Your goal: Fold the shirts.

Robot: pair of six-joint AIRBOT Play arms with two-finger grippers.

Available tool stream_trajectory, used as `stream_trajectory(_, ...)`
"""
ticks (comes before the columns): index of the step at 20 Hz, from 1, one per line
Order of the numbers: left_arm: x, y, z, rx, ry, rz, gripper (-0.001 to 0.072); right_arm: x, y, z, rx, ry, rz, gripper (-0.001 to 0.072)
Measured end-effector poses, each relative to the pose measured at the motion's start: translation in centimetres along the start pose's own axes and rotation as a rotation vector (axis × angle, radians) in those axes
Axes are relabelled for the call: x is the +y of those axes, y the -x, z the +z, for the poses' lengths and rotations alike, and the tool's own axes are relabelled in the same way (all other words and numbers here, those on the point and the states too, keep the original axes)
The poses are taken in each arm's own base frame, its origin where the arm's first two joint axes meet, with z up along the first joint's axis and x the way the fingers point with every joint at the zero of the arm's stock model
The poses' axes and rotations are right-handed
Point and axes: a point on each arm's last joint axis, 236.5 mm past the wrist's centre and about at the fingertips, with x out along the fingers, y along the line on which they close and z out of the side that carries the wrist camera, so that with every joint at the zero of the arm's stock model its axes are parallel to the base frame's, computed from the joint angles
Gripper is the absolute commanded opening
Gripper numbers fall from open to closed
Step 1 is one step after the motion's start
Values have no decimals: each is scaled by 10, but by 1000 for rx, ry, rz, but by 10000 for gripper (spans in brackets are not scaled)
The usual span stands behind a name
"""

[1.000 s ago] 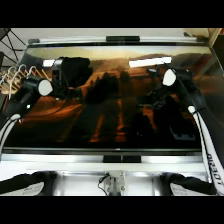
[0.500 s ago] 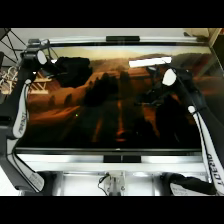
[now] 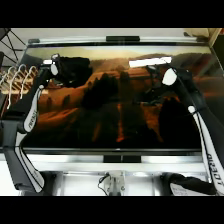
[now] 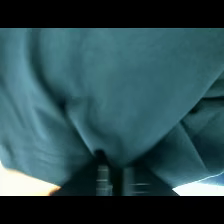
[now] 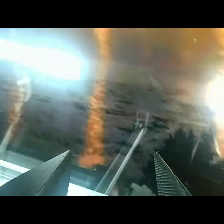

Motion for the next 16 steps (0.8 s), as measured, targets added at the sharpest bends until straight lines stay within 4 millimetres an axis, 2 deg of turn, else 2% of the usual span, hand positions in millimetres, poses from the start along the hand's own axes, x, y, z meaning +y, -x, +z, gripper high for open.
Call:
stream_trajectory(1, -2, 0, 3, -12, -2, -4, 33, 2, 0, 0, -1, -1, 7, 624)
stream_trajectory(3, -8, 8, 16, -53, -4, -17, 32, 5, 0, 1, -2, -2, 19, 485)
stream_trajectory(5, -21, 40, 42, -132, -35, -37, 32, 6, 1, 7, -32, 6, 26, 486)
stream_trajectory(6, -36, 68, 57, -187, -77, -56, 32, 8, 3, 13, -60, 11, 30, 486)
stream_trajectory(7, -53, 100, 70, -241, -127, -78, 32, 11, 8, 21, -100, 17, 36, 487)
stream_trajectory(9, -93, 190, 94, -388, -235, -128, 32, 19, 29, 36, -186, 41, 51, 487)
stream_trajectory(10, -116, 247, 101, -476, -284, -162, 32, 25, 47, 43, -237, 62, 57, 487)
stream_trajectory(11, -140, 304, 98, -552, -325, -205, 32, 30, 67, 48, -287, 82, 53, 487)
stream_trajectory(13, -180, 404, 76, -672, -384, -302, 32, 33, 116, 48, -387, 124, 14, 488)
stream_trajectory(14, -197, 447, 57, -713, -413, -356, 32, 31, 142, 44, -432, 137, -19, 488)
stream_trajectory(15, -211, 476, 33, -720, -433, -410, 32, 28, 170, 36, -478, 151, -61, 488)
stream_trajectory(16, -222, 491, 8, -698, -450, -451, 32, 22, 193, 27, -514, 157, -102, 488)
